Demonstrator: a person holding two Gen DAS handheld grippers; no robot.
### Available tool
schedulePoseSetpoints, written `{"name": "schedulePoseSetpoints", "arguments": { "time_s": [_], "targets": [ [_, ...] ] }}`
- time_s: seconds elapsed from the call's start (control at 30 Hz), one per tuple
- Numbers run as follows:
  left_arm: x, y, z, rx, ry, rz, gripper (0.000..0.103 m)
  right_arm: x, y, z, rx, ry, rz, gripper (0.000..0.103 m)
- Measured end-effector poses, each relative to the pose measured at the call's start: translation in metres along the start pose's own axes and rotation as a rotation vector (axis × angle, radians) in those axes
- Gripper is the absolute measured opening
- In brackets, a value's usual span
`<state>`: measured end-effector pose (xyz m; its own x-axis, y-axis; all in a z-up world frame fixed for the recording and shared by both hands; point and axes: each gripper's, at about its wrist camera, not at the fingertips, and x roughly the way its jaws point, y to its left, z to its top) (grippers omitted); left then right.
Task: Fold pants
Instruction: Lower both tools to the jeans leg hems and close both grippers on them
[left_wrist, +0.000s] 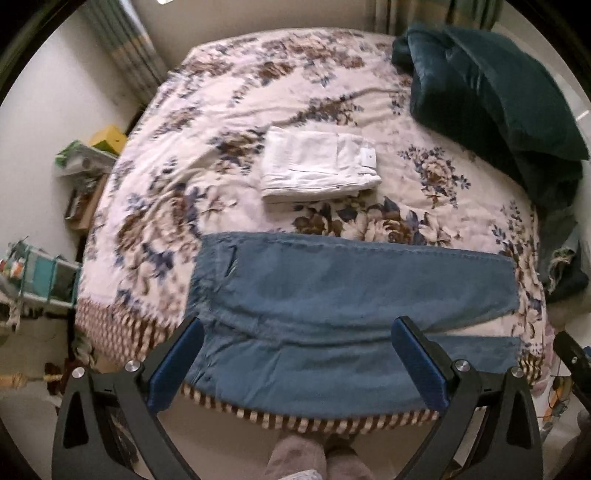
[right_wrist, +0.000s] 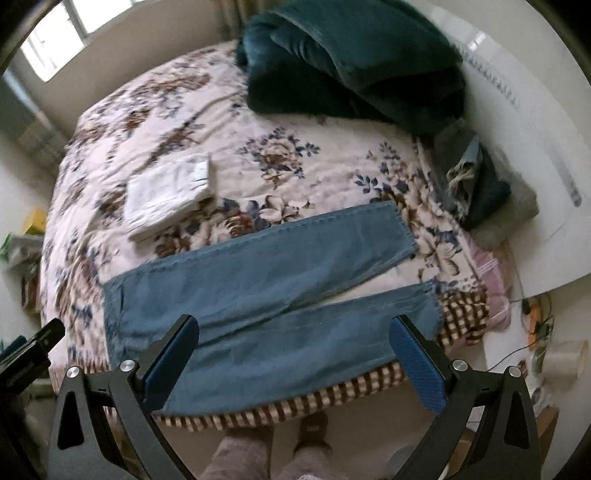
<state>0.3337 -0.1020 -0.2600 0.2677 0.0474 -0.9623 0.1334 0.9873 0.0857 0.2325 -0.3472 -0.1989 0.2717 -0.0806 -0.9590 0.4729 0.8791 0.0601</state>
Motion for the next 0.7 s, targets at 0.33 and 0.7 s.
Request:
{"name": "schedulePoseSetpoints", "arguments": {
  "time_s": [0.33, 0.7],
  "targets": [
    [0.178, -0.049, 0.072, 0.158, 0.075, 0.028, 0.103, 0.221, 0.031, 0.086, -0.058, 0.119, -0.063, 0.103],
    [0.368, -0.107, 0.065, 0.512, 0.251, 0.121, 0.103, 0.463, 0.079, 0.102, -0.771, 0.411, -0.303, 0.103]
  ]
}}
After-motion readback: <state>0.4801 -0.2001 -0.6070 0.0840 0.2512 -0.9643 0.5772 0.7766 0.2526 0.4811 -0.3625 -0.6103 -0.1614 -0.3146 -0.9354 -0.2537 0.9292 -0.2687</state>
